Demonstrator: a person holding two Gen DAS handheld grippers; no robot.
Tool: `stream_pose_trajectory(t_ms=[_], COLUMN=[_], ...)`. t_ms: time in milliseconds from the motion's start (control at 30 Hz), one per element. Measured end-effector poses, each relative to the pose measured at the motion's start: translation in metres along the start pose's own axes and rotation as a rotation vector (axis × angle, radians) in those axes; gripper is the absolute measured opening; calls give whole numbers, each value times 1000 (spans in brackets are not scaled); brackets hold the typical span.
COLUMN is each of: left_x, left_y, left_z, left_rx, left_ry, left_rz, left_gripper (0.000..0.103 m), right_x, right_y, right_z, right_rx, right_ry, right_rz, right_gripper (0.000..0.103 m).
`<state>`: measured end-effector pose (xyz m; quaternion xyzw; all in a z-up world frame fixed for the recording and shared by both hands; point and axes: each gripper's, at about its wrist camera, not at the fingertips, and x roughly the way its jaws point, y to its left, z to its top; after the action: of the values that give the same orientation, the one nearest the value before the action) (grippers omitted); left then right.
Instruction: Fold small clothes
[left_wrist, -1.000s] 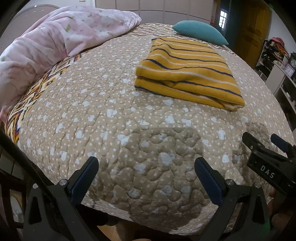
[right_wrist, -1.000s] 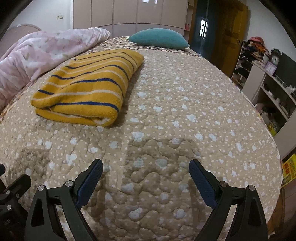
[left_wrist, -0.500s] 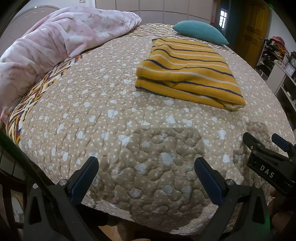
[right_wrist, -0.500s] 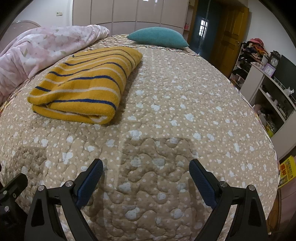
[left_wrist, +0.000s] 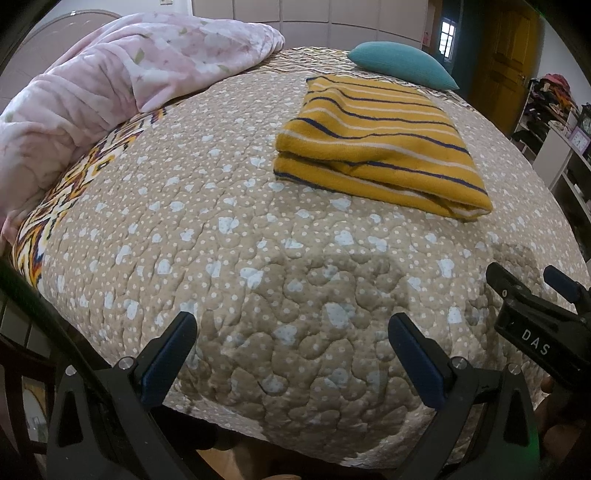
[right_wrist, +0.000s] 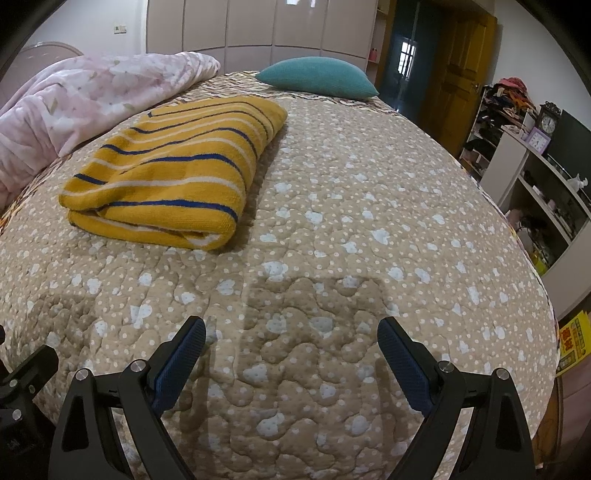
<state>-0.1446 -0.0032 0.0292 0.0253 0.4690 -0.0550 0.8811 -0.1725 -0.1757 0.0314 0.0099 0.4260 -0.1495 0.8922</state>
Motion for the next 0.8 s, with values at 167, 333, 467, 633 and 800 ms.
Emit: stream_pose_trajectory(t_ms=[167, 333, 467, 633, 800], left_x=[0, -2, -2, 2, 6], left_y=[0, 2, 4, 6, 13], left_z=[0, 0, 0, 1, 7], left_rx=[-1, -8, -14, -16, -39], left_ry=[-1, -9, -10, 1, 4], left_rz=[5, 22, 27, 20, 22], left_gripper=[103, 103, 103, 103, 103], right_x=[-3, -5, -6, -9, -6], right_y=[-1, -2, 1, 1, 1], right_z=[0, 0, 0, 1, 9], right_rx=[9, 8, 2, 6, 5], right_ry=[-7, -15, -21, -39, -37], right_rz=[0, 5, 9, 17, 25], right_gripper=[96, 96, 96, 96, 96])
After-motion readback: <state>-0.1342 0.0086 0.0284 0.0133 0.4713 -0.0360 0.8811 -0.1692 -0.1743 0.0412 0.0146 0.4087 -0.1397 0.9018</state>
